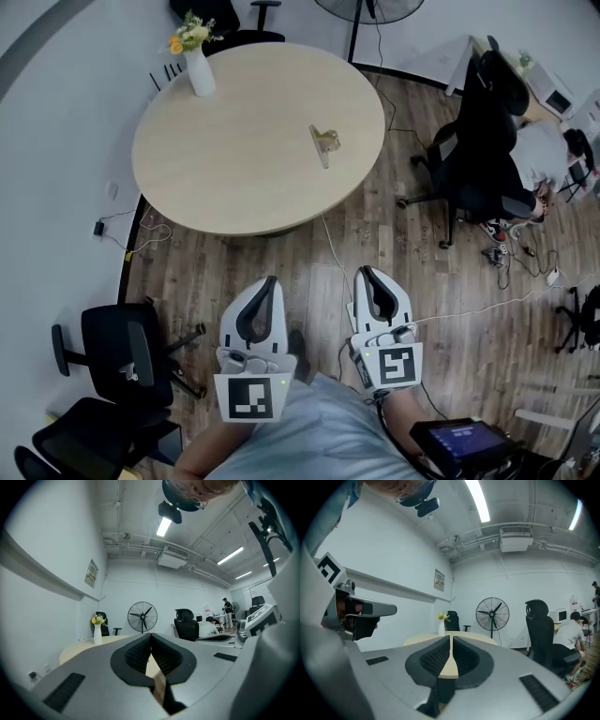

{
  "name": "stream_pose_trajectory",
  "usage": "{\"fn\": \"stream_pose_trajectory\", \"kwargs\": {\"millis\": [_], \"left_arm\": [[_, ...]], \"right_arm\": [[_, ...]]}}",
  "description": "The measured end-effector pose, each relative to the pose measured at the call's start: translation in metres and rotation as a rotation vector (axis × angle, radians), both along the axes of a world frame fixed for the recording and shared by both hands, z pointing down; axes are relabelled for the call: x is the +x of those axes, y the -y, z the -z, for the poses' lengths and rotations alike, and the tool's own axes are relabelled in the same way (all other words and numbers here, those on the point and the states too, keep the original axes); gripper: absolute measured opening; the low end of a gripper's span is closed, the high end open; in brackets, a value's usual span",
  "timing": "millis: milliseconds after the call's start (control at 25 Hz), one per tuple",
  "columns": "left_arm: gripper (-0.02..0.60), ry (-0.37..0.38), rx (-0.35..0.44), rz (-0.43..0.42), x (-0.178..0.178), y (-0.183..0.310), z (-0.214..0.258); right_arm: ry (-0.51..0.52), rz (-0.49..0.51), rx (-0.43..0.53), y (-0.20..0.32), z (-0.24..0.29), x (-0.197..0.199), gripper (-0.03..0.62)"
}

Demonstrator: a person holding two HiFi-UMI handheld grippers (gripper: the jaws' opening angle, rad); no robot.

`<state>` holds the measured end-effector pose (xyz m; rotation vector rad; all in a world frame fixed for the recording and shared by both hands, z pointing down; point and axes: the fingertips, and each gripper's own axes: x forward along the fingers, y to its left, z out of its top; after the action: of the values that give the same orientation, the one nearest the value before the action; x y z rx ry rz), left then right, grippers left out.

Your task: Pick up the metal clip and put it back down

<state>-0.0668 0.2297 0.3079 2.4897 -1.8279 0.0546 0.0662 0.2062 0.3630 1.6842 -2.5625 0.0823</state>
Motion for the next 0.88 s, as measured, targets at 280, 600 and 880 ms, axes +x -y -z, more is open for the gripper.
{"fn": "stream_pose_trajectory", "kwargs": {"millis": [280,600,880], "left_arm": [[0.02,-0.005,0.083,-0.053,-0.011,0.038,0.032],[0.019,0.003,0.039,-0.099,0.002,0.061,0.012],[0.02,0.028,-0.016,-0.129,0.027,0.1,-0.012]], "right_arm": [[0.016,-0.046,0.073,0.036,0.036,-0.01,0.051],[0.02,-0.073,0.04,0.055,0.019,-0.005,0.051],[0.038,-0.099,-0.013,0.09,-0.007,0.018,0.051]]}}
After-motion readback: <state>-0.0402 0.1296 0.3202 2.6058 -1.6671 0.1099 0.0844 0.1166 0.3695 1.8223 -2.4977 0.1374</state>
